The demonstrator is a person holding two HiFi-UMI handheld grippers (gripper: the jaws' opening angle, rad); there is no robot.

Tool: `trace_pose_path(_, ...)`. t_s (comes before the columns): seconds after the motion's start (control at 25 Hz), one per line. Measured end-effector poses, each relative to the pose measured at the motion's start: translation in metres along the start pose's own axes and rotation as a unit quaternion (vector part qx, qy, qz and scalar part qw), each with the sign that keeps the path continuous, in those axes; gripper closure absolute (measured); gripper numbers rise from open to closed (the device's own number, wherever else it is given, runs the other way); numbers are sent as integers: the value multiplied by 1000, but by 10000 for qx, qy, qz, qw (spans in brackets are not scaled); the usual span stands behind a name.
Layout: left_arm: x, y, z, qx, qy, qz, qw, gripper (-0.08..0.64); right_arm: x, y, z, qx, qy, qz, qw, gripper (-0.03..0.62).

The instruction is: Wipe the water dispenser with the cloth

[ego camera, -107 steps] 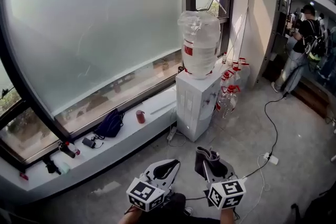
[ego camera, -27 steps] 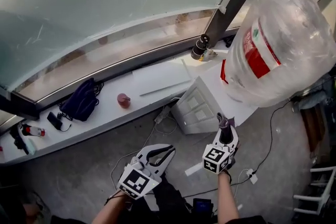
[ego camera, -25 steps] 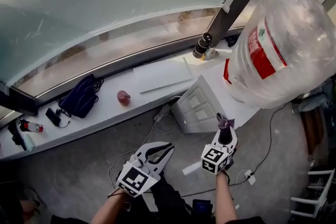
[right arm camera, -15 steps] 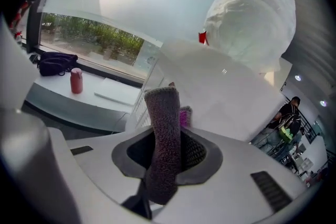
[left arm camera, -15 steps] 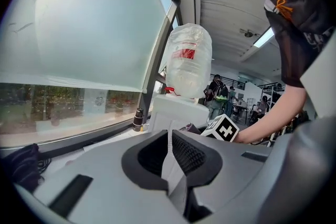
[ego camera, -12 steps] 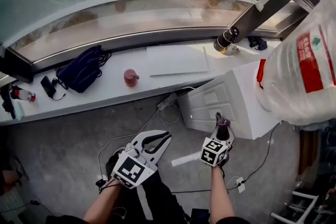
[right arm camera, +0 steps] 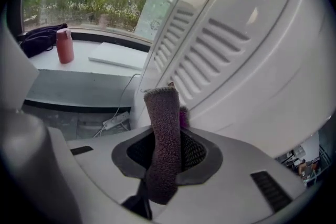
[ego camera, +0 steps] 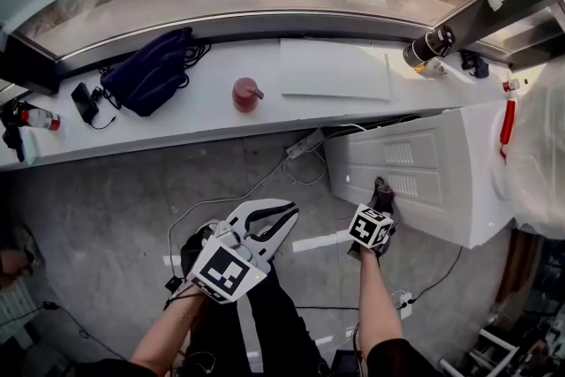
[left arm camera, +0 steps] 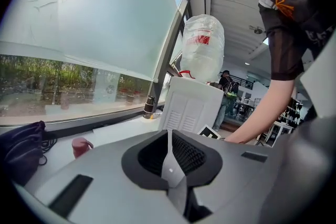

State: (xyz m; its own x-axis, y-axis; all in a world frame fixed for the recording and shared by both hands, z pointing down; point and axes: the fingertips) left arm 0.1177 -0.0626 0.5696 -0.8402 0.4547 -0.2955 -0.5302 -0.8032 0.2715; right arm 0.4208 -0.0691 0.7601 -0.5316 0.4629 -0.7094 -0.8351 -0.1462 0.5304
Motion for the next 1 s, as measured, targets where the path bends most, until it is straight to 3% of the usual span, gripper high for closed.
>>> trace_pose_path(0.4,-3,25,17,40,112,-157,9998,526,-58,43,37,524,808,-343,9948,489)
trace_pose_path(0.6,-6,17,-2,-61,23,-27,10000,526,-44,41,27,-7,913,-374,9951,491)
trace_pose_path(0.72,-6,7,-17,-200,49,26,9998,526,-16,34,11,-100,558,-555,9969,489)
trace_pose_path(1.0,-7,-18,-60,-287,-115,197,9993,527,102,-16,-66,191,-702,-983,9925,489)
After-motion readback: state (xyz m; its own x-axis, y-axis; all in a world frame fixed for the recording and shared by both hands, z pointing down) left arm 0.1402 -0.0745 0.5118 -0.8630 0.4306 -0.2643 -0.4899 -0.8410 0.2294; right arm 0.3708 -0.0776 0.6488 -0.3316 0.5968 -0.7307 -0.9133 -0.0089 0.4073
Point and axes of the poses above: the fingertips, and each gripper's own axes: x backward along the fingers, y to its left, z out of its underside, and after that the axes turned 2 degrees about z, right-handed
